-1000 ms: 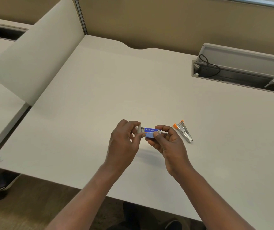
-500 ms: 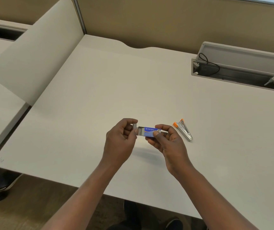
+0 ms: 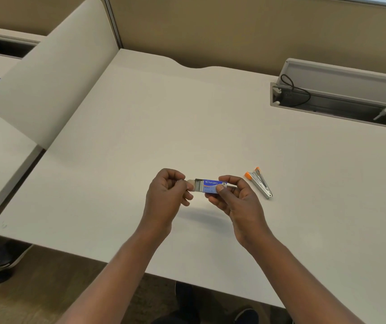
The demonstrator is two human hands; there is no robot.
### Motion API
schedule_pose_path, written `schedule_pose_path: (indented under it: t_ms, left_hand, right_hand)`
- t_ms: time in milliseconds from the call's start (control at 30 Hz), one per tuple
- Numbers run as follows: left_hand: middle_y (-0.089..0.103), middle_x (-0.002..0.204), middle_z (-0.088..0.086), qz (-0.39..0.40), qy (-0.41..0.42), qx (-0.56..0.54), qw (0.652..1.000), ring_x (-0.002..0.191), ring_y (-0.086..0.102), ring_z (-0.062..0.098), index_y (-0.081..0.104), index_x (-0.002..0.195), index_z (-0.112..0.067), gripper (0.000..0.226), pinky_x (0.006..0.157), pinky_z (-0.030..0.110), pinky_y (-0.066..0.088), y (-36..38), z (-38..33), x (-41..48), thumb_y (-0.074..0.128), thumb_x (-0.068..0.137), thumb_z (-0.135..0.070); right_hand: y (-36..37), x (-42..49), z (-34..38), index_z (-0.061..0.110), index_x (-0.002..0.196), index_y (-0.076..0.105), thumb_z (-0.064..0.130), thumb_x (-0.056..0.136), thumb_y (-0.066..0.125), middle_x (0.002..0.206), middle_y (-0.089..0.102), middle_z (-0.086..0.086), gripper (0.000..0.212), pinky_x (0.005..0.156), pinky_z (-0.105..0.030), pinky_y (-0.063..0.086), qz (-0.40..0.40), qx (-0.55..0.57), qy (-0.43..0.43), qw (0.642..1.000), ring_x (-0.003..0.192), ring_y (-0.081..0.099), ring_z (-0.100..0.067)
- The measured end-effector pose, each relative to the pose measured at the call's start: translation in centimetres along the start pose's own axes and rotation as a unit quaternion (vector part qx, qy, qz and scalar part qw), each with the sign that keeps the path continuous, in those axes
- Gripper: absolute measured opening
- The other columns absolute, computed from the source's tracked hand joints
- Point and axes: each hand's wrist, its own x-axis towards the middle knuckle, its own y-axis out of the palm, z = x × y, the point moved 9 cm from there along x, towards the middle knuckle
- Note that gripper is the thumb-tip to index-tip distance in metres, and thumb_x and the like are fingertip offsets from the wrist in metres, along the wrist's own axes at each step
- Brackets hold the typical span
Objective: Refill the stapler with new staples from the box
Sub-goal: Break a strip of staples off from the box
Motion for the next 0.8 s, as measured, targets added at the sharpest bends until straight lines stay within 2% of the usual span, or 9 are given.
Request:
schedule_pose_path:
  t_ms: [100, 200, 300, 367, 433, 600, 800]
  left_hand:
    - [0.070, 0.076, 0.011, 0.019, -0.071, -0.075, 0.994, 0.057, 0.061, 0.022, 0.058, 0.084, -0.010, 0.002, 0.051, 0.031, 0.048, 0.4, 0.8, 0.2, 0.056, 0.086, -0.010]
    - [0.063, 0.072, 0.008, 0.015, -0.104, -0.058, 0.993, 0.052, 0.053, 0.018, 0.059, 0.083, -0.009, 0.014, 0.047, 0.028, 0.042, 0.4, 1.3, 0.3, 0.064, 0.094, -0.017]
    - [0.054, 0.064, 0.000, 0.002, -0.059, 0.069, 0.996, 0.050, 0.043, 0.015, 0.061, 0.079, -0.008, 0.025, 0.049, 0.027, 0.035, 0.0, 0.9, 0.4, 0.071, 0.093, -0.026]
    - [0.049, 0.056, -0.008, -0.007, -0.004, 0.176, 0.984, 0.048, 0.039, 0.009, 0.066, 0.080, -0.012, 0.022, 0.049, 0.025, 0.033, 0.1, 0.1, 0.4, 0.074, 0.089, -0.031]
    - [0.046, 0.052, -0.010, -0.019, 0.039, 0.240, 0.970, 0.045, 0.039, 0.007, 0.067, 0.077, -0.018, 0.019, 0.044, 0.017, 0.030, 0.3, -0.7, 0.1, 0.076, 0.087, -0.032]
    - [0.047, 0.053, -0.007, -0.038, 0.082, 0.304, 0.948, 0.049, 0.043, 0.008, 0.069, 0.077, -0.016, 0.013, 0.046, 0.018, 0.029, 0.8, -1.8, -0.1, 0.071, 0.088, -0.022]
    - [0.047, 0.055, -0.008, -0.038, 0.072, 0.322, 0.943, 0.053, 0.044, 0.009, 0.069, 0.077, -0.015, 0.012, 0.051, 0.024, 0.031, 0.9, -1.8, 0.0, 0.069, 0.089, -0.019]
  right_hand:
    - [0.0, -0.1, -0.1, 0.015, 0.109, 0.067, 0.005, 0.098, 0.064, 0.105, 0.077, -0.021, 0.015, 0.085, -0.033, 0.062, -0.001, -0.002, 0.003, 1.000, 0.092, 0.079, -0.030]
    - [0.0, -0.1, -0.2, 0.014, 0.110, 0.067, 0.004, 0.098, 0.063, 0.107, 0.076, -0.023, 0.015, 0.087, -0.034, 0.062, 0.001, -0.002, 0.003, 1.000, 0.092, 0.079, -0.031]
    - [0.1, -0.1, -0.2, 0.014, 0.111, 0.067, 0.005, 0.098, 0.064, 0.108, 0.076, -0.023, 0.015, 0.091, -0.038, 0.061, 0.003, -0.006, 0.001, 1.000, 0.093, 0.079, -0.031]
    - [0.2, -0.1, -0.2, 0.014, 0.111, 0.067, 0.006, 0.098, 0.064, 0.107, 0.076, -0.023, 0.016, 0.094, -0.042, 0.059, 0.004, -0.014, -0.002, 1.000, 0.093, 0.079, -0.031]
    - [0.2, 0.0, -0.3, 0.015, 0.112, 0.067, 0.007, 0.098, 0.064, 0.107, 0.076, -0.022, 0.016, 0.096, -0.044, 0.059, 0.005, -0.024, -0.005, 1.000, 0.093, 0.079, -0.031]
    - [0.1, 0.0, -0.4, 0.015, 0.112, 0.067, 0.007, 0.099, 0.064, 0.107, 0.077, -0.021, 0.016, 0.098, -0.045, 0.058, 0.004, -0.031, -0.005, 0.999, 0.092, 0.079, -0.029]
    - [0.0, 0.0, -0.4, 0.015, 0.112, 0.067, 0.007, 0.099, 0.063, 0.110, 0.075, -0.022, 0.016, 0.096, -0.043, 0.059, 0.005, -0.035, -0.007, 0.999, 0.093, 0.079, -0.029]
